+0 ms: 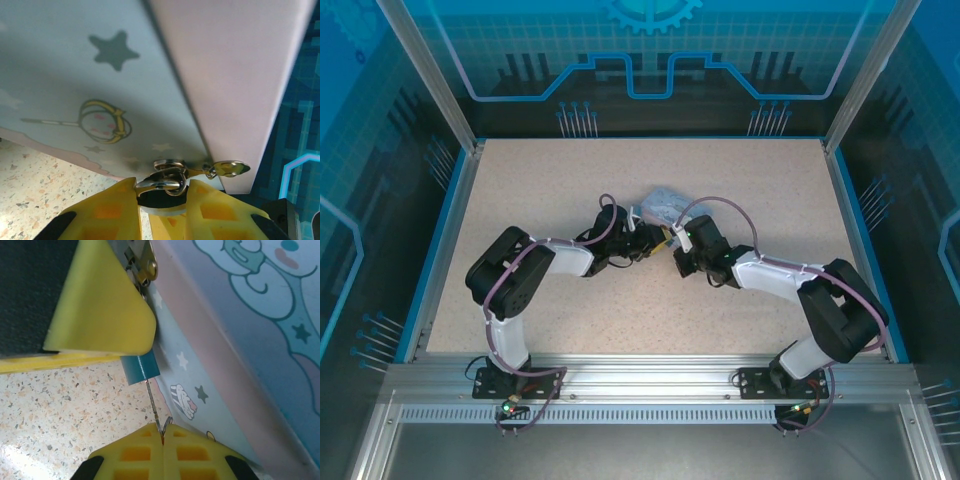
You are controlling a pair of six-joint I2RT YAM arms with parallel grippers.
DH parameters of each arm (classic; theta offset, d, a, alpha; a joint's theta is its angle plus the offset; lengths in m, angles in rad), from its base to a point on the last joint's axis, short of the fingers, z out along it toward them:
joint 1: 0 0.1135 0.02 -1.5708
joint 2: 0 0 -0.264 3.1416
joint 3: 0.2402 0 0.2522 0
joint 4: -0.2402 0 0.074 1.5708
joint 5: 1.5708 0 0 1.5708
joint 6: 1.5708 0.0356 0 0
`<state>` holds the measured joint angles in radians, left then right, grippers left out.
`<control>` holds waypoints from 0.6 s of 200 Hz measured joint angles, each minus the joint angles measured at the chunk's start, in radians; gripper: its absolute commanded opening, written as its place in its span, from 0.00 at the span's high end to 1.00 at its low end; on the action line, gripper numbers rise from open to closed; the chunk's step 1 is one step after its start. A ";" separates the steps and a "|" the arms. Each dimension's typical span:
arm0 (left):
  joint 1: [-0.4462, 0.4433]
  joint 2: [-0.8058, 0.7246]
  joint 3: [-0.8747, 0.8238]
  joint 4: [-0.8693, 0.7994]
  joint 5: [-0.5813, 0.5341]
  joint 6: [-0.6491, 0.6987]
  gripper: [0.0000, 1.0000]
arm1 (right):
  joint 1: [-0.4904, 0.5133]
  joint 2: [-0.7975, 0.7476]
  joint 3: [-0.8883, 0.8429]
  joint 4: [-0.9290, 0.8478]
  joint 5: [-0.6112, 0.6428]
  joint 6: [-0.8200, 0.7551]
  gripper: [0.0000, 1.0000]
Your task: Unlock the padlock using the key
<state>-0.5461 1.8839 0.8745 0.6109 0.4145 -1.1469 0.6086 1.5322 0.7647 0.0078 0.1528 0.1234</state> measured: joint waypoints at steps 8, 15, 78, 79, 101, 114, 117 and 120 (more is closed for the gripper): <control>0.000 0.000 0.000 0.000 0.000 -0.001 0.93 | 0.000 0.000 0.000 0.000 0.000 0.000 1.00; 0.000 0.000 0.000 0.000 0.000 -0.004 0.93 | 0.000 0.000 0.000 0.001 0.000 0.000 1.00; 0.000 0.000 0.000 0.001 0.000 -0.006 0.93 | -0.001 -0.008 -0.018 0.027 -0.006 -0.001 1.00; 0.001 0.000 0.000 0.001 0.001 -0.006 0.93 | -0.001 -0.008 -0.018 0.028 -0.006 -0.001 1.00; 0.000 0.000 0.000 0.007 0.004 -0.006 0.93 | -0.001 -0.024 -0.034 0.042 -0.011 -0.001 1.00; 0.000 0.000 0.000 0.007 0.008 -0.006 0.93 | -0.003 -0.031 -0.038 0.053 -0.013 -0.001 1.00; 0.000 0.000 0.000 0.007 0.009 -0.006 0.93 | -0.003 -0.032 -0.040 0.055 -0.014 -0.002 1.00; 0.000 0.000 0.000 0.007 0.009 -0.006 0.93 | -0.003 -0.033 -0.041 0.057 -0.014 -0.002 1.00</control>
<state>-0.5461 1.8839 0.8745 0.6182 0.4236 -1.1530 0.6056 1.4990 0.7238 0.0647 0.1383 0.1219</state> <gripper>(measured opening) 0.210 0.050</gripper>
